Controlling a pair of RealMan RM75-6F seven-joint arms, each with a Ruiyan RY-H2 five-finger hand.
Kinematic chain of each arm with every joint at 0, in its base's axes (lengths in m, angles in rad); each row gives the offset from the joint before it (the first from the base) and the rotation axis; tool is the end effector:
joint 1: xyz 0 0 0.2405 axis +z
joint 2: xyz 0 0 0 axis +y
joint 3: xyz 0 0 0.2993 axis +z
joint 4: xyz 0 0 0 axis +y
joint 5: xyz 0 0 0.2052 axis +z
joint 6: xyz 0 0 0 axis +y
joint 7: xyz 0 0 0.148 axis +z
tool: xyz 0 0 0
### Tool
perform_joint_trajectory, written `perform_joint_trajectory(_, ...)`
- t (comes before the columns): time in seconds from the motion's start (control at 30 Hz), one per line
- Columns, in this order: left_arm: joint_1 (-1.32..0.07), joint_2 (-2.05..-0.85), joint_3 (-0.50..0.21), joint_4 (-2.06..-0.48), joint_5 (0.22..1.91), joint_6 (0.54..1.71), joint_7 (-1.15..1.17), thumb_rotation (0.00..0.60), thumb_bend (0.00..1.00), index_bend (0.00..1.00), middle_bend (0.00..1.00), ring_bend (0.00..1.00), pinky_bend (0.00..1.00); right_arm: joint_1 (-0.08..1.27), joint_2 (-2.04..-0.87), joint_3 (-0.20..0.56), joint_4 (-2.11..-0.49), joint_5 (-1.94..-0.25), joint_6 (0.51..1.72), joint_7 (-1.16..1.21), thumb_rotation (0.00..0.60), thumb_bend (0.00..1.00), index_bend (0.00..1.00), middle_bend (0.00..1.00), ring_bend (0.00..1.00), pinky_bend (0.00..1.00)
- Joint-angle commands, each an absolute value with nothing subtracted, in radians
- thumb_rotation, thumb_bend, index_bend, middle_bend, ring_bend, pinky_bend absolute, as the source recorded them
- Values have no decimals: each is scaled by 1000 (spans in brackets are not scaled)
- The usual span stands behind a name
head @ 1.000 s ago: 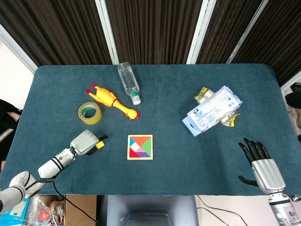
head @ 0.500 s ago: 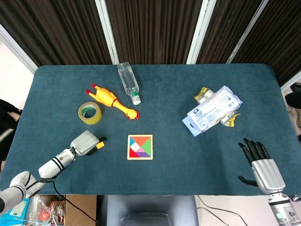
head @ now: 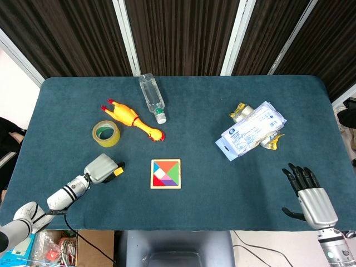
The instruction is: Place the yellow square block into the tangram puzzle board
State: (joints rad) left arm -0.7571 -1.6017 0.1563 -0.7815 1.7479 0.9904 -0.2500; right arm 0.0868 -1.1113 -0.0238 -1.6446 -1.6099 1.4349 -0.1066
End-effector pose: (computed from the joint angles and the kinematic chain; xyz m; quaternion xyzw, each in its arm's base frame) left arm -0.2893 0.3924 -0.0079 -0.8775 -0.2019 -0.2585 0.3499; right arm -0.3357 -0.1709 0.1593 0.6662 -0.3698 0.3482 0.5461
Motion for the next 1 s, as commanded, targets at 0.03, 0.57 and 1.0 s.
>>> perform_joint_trajectory(0.03,-758,-1603,158,-778,1750,999,-256,600,348,540,1000,1000,1000,87,-1112,-24,-1645,-1610,1434,-109,600,156,0,0,0,0)
perform_joint_trajectory(0.57,-753,-1608,166,-758,1752,1033,-272,600,343,711,1000,1000,1000,87,-1114,-27,-1648,-1612,1431,-118,600,156,0,0,0,0)
perform_joint_trajectory(1.0,-767,-1512,107,-999,1708,1060,-150,600,347,734,1000,1000,1000,93,-1110,-32,-1649,-1625,1424,-109,600,156,0,0,0,0)
